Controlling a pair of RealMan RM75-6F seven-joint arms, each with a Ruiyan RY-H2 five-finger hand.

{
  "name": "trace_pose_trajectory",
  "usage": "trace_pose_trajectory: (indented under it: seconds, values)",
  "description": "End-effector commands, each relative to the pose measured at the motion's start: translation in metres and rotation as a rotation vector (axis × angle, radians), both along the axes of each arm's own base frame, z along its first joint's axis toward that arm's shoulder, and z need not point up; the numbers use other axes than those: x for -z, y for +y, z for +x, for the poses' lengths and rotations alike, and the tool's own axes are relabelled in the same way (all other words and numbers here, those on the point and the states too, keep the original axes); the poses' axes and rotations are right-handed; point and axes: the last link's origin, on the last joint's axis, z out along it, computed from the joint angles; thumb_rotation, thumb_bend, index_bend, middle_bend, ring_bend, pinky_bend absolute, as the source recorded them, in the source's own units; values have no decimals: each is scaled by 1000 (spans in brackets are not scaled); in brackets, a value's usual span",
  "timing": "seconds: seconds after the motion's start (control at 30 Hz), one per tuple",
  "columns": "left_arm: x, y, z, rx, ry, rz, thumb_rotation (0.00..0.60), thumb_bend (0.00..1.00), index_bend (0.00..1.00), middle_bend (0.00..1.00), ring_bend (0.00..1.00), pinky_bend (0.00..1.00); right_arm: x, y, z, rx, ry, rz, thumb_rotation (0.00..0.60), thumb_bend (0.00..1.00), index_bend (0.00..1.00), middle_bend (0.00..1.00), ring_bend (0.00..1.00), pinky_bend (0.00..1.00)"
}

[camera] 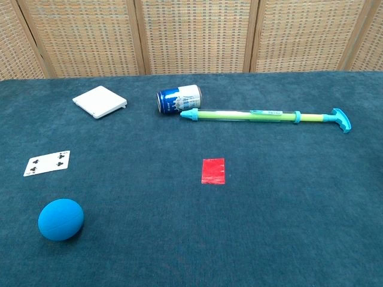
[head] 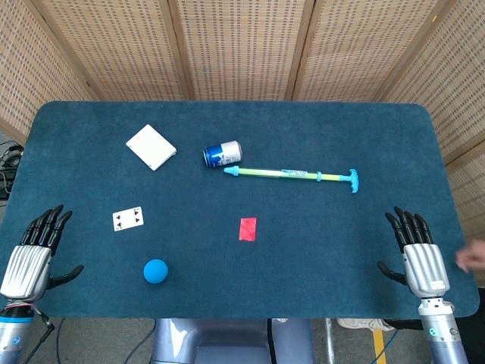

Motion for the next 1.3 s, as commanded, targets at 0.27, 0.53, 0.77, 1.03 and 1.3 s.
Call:
trace_pose_trajectory:
  seconds: [0.27, 0.53, 0.77, 1.03, 1.3]
  values:
    - [0, 0, 0, 0, 0, -1, 600, 103, 0, 0, 0, 86, 0, 0, 0, -1, -1, 1, 600, 310, 11, 0, 0, 0]
    - [0, 1, 0, -1, -3, -2, 600, 102, 0, 0, 0, 87, -1, -1, 0, -1, -7, -4, 600, 308, 11, 0, 0, 0]
    - [-1, 2, -1, -5, -7, 2, 600, 102, 0, 0, 0, 87, 1, -2, 0, 0, -2, 2, 600, 308, 11, 0, 0, 0]
    - [-2, 1, -2, -10, -8, 5, 600, 103, 0, 0, 0, 87, 4, -4, 2, -8, 0, 14, 600, 303, 11, 0, 0, 0]
    - [-5, 3, -3, -20, -12, 15, 600, 103, 0, 0, 0, 87, 12, -21, 14, -45, -47, 69, 600, 300, 11, 0, 0, 0]
